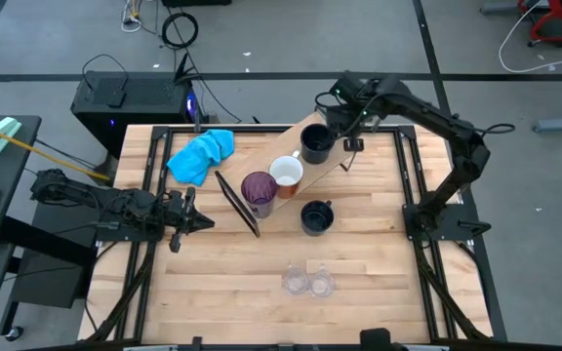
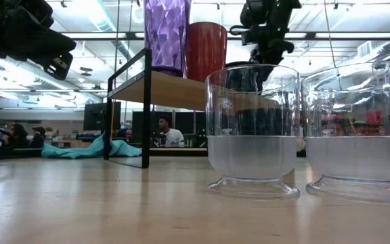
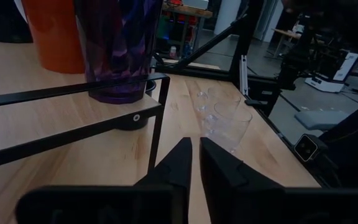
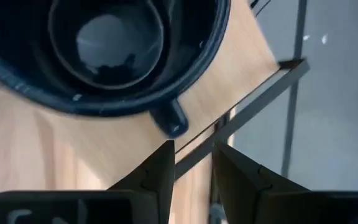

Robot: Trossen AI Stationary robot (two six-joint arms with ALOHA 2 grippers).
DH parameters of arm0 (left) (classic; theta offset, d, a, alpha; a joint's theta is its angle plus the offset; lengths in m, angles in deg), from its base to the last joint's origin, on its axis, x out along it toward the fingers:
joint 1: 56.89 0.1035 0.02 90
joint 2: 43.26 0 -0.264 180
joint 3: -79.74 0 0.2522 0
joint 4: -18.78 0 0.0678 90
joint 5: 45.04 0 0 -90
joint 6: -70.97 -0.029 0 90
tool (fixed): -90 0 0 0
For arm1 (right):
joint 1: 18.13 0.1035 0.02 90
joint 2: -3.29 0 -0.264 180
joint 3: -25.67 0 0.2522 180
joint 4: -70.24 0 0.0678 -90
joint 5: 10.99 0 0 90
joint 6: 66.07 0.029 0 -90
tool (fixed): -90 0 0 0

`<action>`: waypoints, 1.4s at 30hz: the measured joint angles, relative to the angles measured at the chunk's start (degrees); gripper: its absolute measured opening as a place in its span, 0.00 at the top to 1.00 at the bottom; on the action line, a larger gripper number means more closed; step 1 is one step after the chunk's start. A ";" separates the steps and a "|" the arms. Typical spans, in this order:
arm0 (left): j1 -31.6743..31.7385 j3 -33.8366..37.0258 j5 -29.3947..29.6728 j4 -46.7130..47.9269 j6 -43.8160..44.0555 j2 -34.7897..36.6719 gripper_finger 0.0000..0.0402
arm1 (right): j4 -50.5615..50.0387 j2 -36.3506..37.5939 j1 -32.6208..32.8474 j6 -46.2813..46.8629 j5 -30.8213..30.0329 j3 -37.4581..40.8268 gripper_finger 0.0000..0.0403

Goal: Stack small to large cups/mugs on shelf
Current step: Put the right dark blue mug on the shelf

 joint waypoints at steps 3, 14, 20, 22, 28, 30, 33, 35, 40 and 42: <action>0.00 0.00 -0.01 0.02 0.00 -0.01 0.90 | 2.06 0.00 0.78 -0.31 0.49 0.14 0.72; 0.00 0.00 -0.01 0.00 0.01 0.00 0.92 | 6.87 0.00 1.93 -0.30 4.57 0.14 0.72; 0.00 0.00 -0.01 0.00 0.02 0.00 0.90 | 8.50 0.00 2.23 -0.26 5.75 0.14 0.72; 0.00 0.00 -0.01 0.00 0.02 -0.02 0.90 | 8.85 0.00 2.29 -0.24 5.71 0.14 0.72; 0.00 0.00 -0.01 0.02 1.50 -0.02 0.91 | 4.23 -0.02 2.30 -0.15 2.24 -0.45 0.72; 0.00 0.01 -0.01 0.01 2.47 0.00 0.92 | 2.21 0.00 2.28 -0.04 2.11 -0.64 0.72; 0.00 0.00 -0.01 0.01 2.97 0.00 0.93 | -1.06 -0.01 2.30 0.13 3.04 -0.64 0.72; 0.00 0.02 -0.01 0.02 2.97 -0.02 0.92 | -1.72 0.00 2.30 0.66 4.81 -0.64 0.72; 0.00 0.00 -0.01 0.02 2.95 -0.01 0.91 | -1.06 0.00 2.30 1.68 7.02 -0.46 0.72; 0.00 0.00 -0.01 0.00 2.89 0.00 0.90 | 1.17 0.00 2.37 0.98 7.03 0.47 0.72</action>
